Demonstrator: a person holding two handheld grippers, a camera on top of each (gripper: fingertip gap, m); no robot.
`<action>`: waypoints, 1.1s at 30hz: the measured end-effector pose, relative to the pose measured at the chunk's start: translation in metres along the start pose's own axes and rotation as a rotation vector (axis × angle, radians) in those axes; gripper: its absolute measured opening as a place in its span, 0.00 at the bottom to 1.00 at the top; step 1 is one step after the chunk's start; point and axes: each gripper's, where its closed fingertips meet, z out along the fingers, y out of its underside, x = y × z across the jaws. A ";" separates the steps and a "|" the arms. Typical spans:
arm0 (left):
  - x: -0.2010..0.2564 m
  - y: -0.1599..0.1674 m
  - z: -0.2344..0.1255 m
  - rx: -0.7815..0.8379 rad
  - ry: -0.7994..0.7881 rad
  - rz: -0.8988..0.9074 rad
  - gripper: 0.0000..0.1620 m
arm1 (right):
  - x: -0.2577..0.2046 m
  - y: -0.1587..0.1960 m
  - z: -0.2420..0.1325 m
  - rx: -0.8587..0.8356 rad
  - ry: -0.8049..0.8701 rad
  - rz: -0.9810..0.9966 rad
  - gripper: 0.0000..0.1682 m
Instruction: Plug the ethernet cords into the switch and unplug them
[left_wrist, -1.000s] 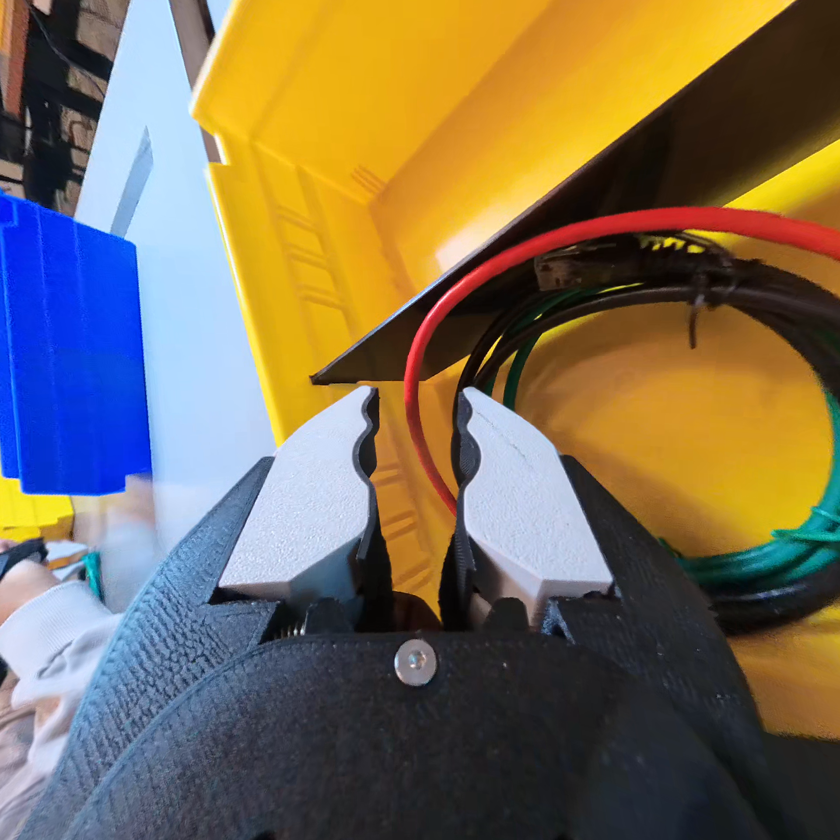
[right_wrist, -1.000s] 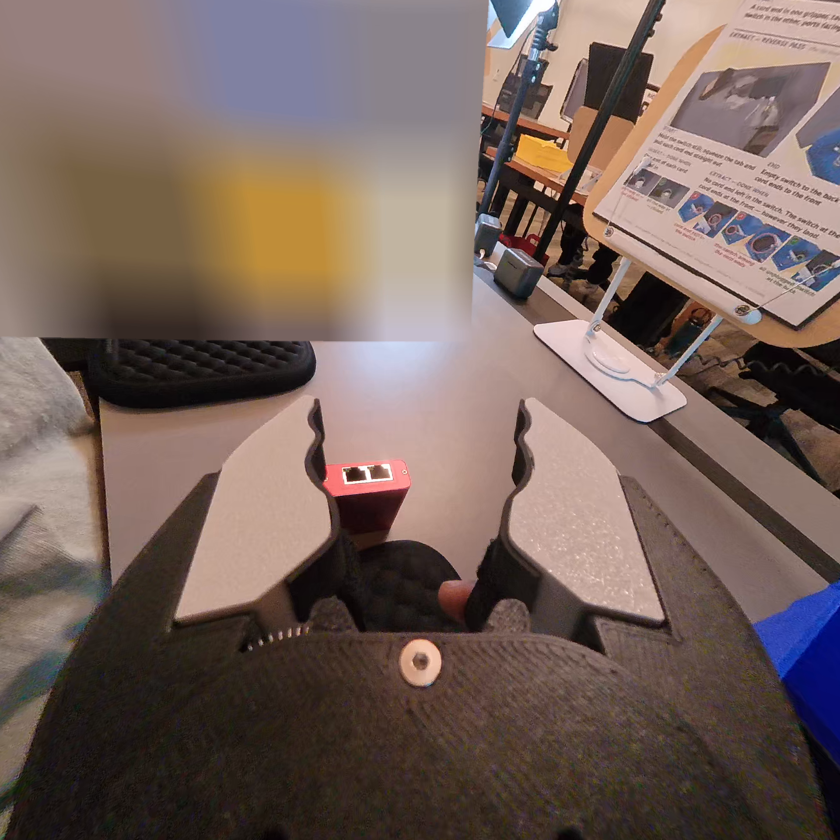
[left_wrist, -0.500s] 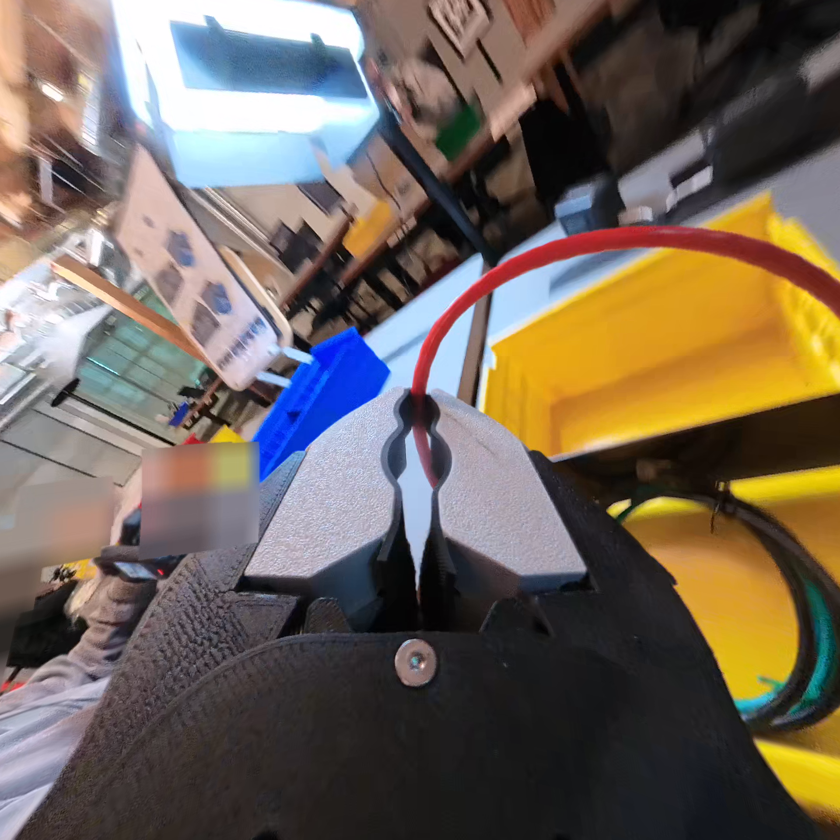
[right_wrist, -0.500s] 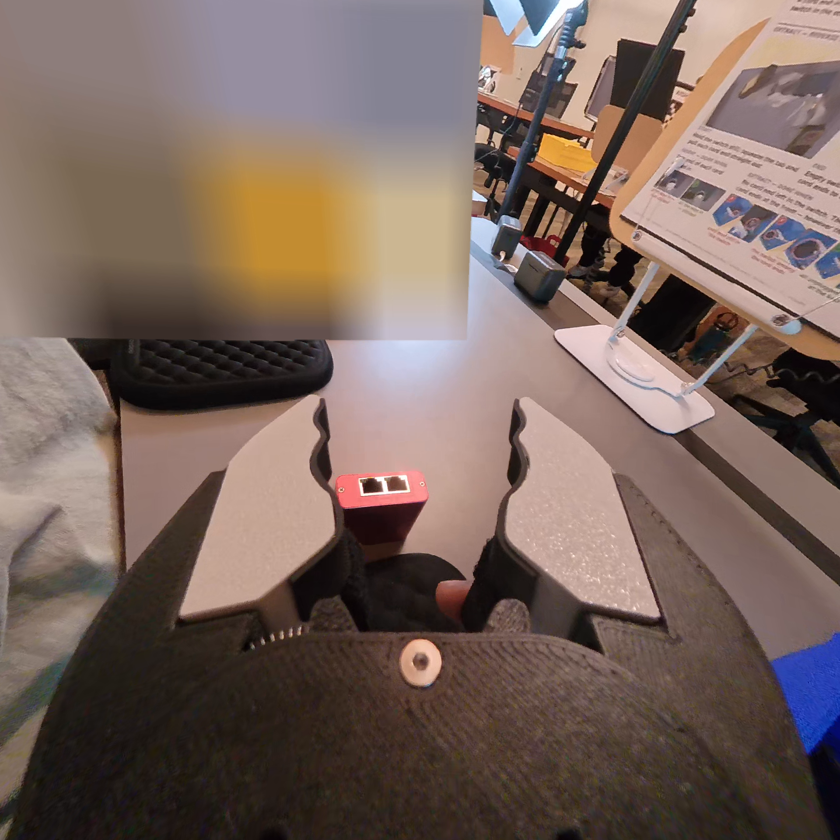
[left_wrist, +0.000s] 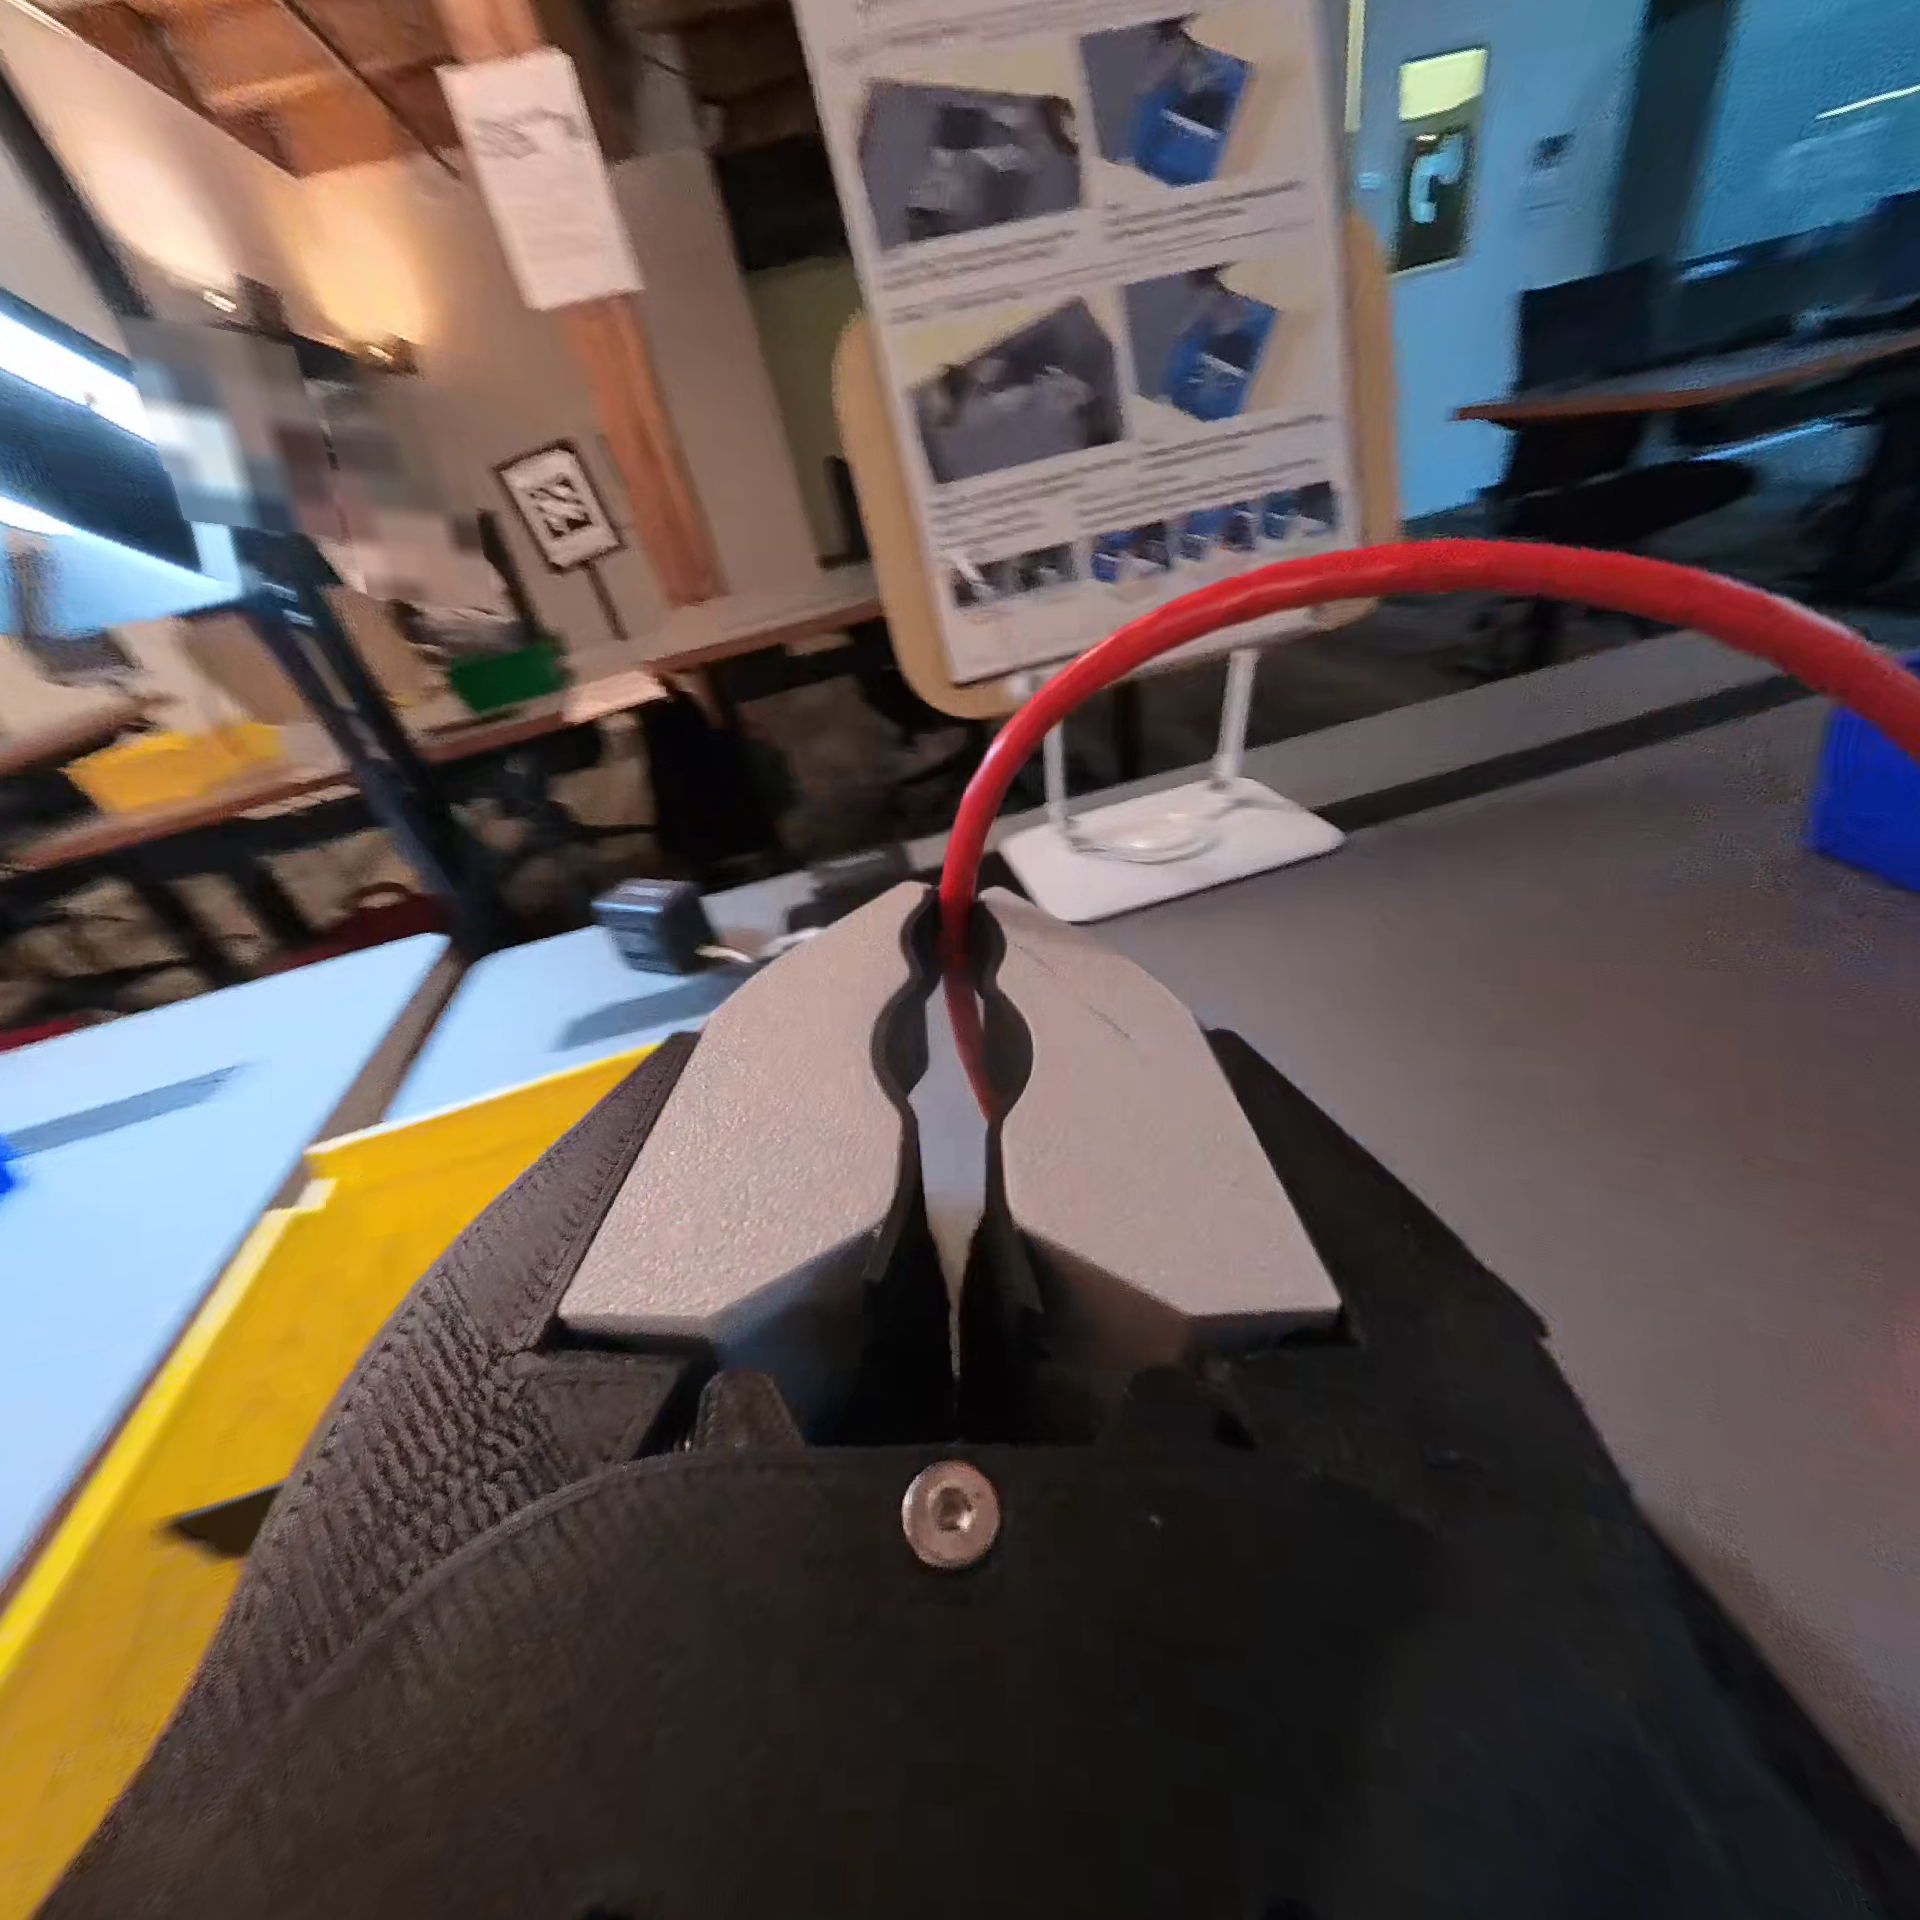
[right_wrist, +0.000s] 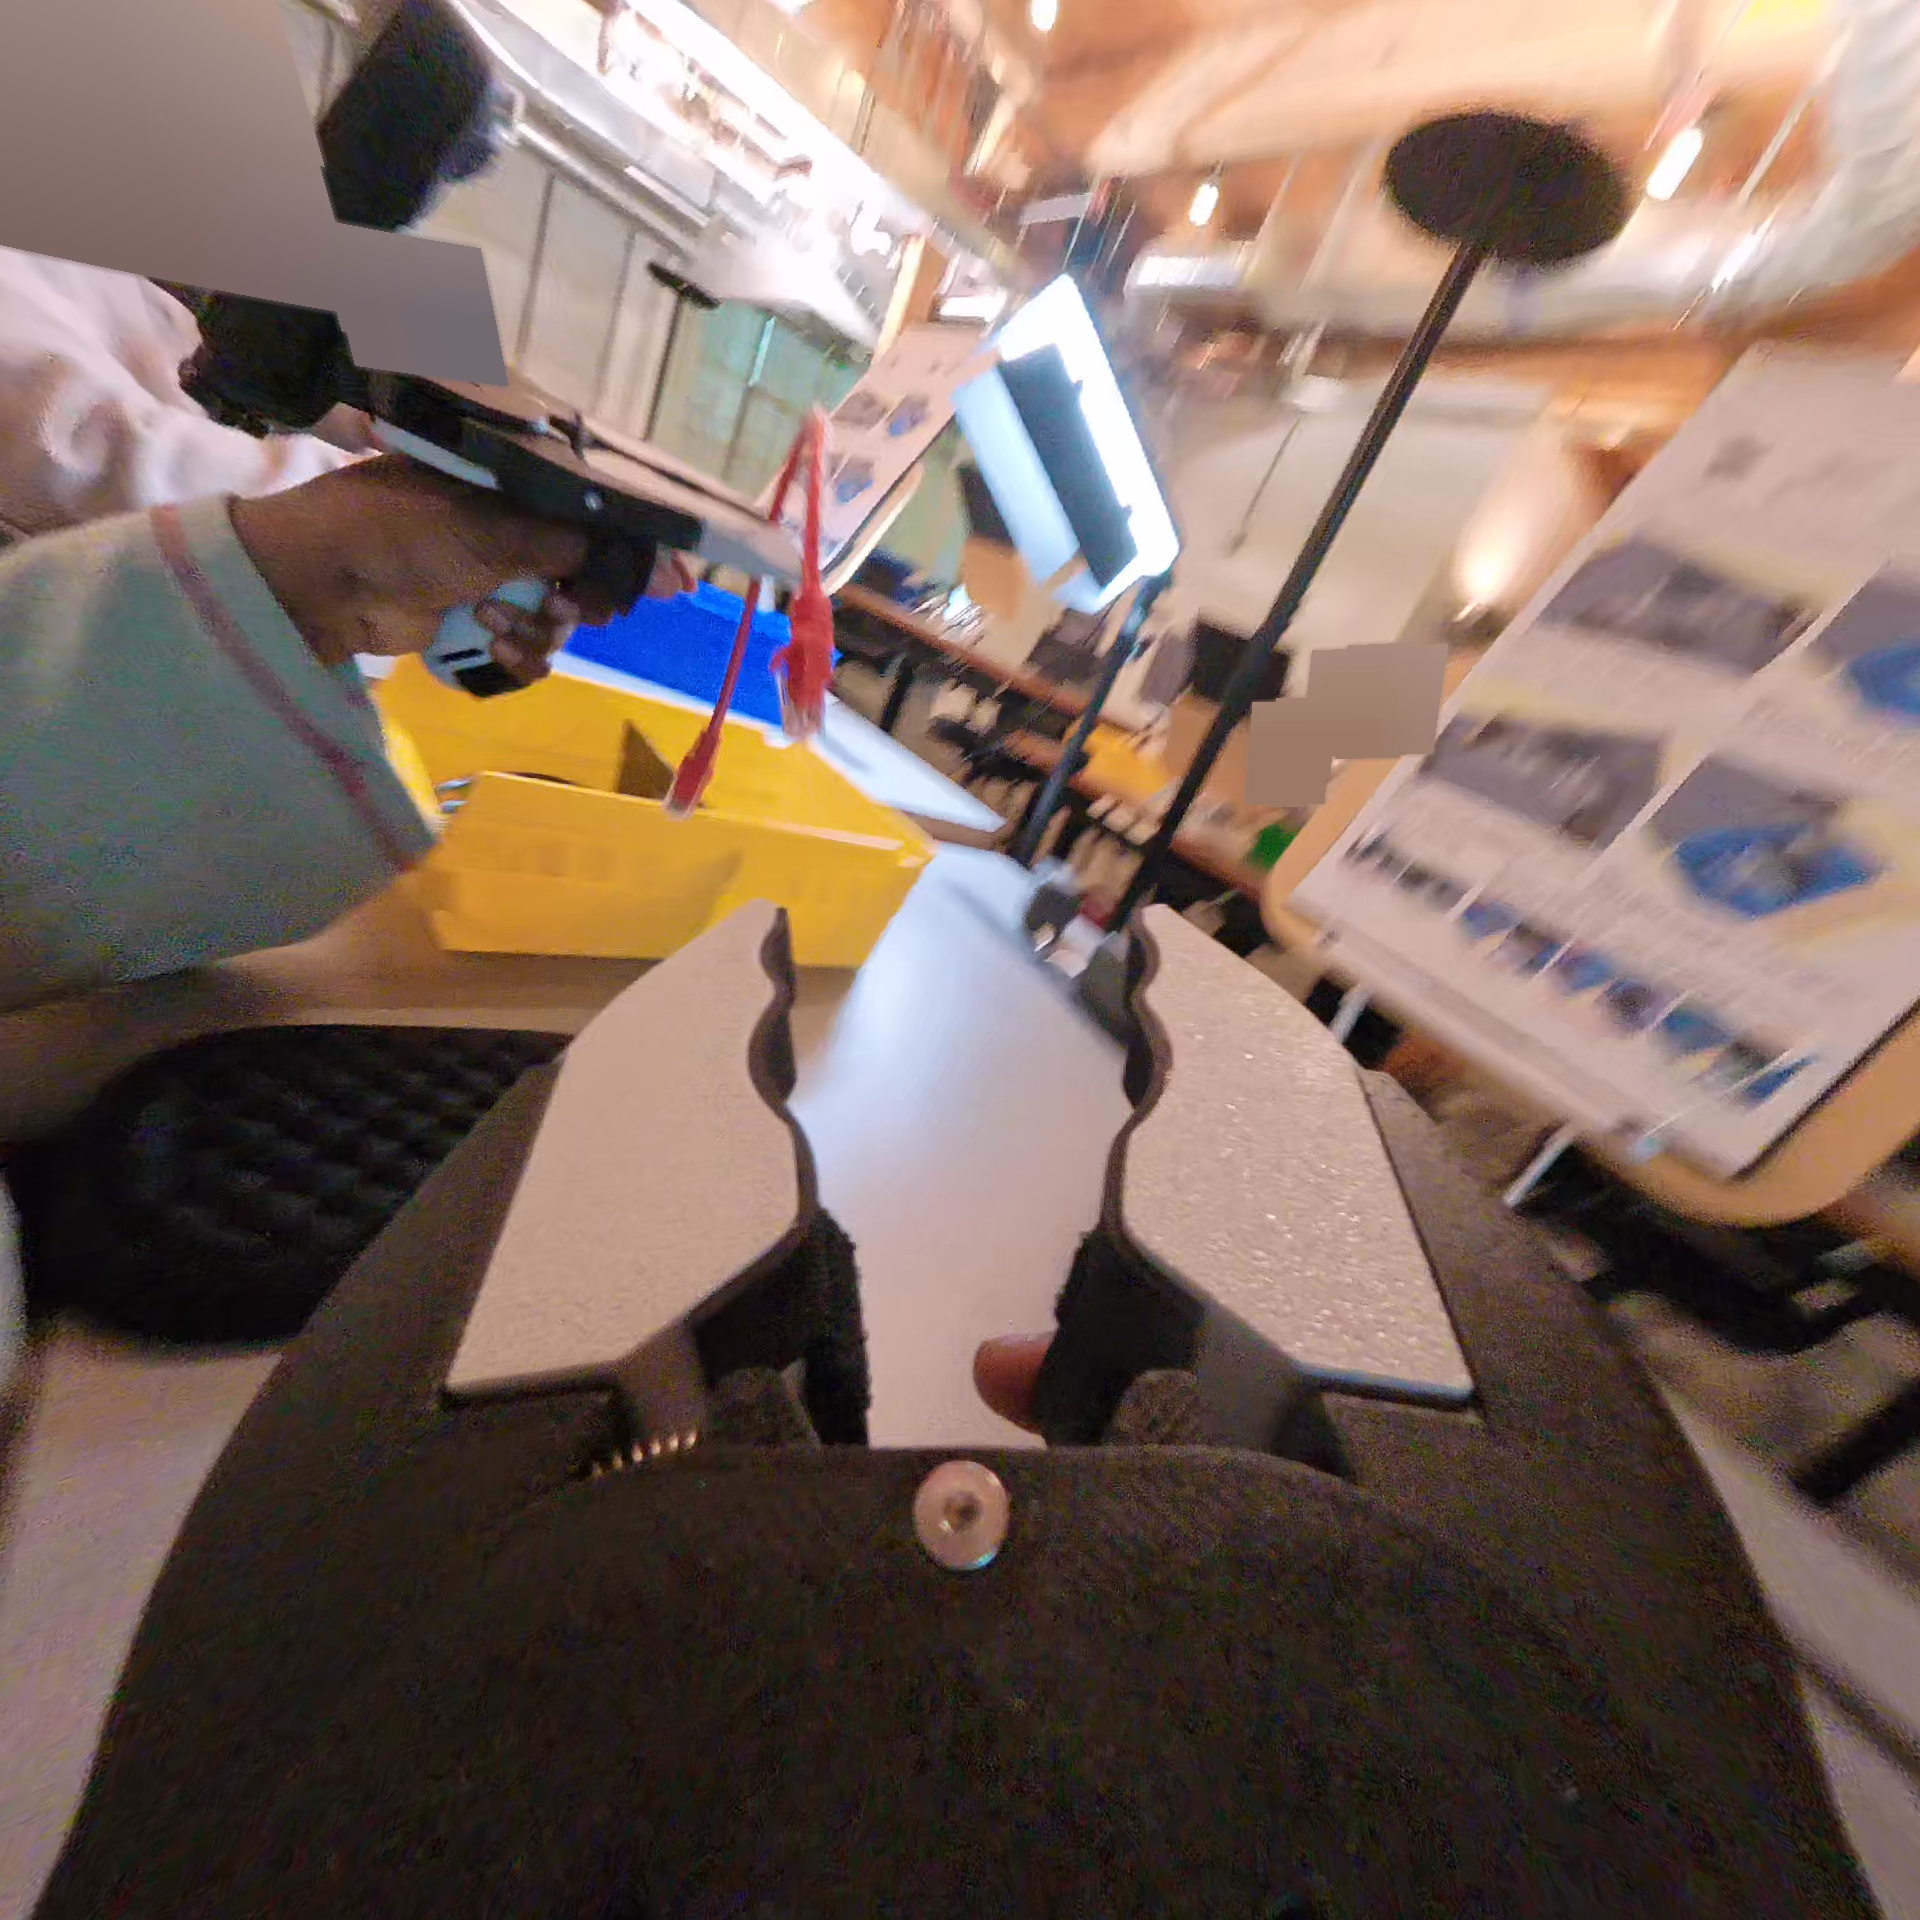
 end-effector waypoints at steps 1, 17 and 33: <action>0.011 0.005 0.005 -0.011 0.039 -0.029 0.03 | -0.005 -0.005 0.003 0.032 0.042 -0.105 0.32; 0.087 0.027 0.022 -0.072 0.350 -0.254 0.03 | -0.032 -0.018 0.031 0.079 0.173 -0.632 0.22; 0.107 0.001 -0.030 0.151 0.697 0.224 0.41 | -0.021 0.016 0.020 -0.008 -0.298 0.223 0.08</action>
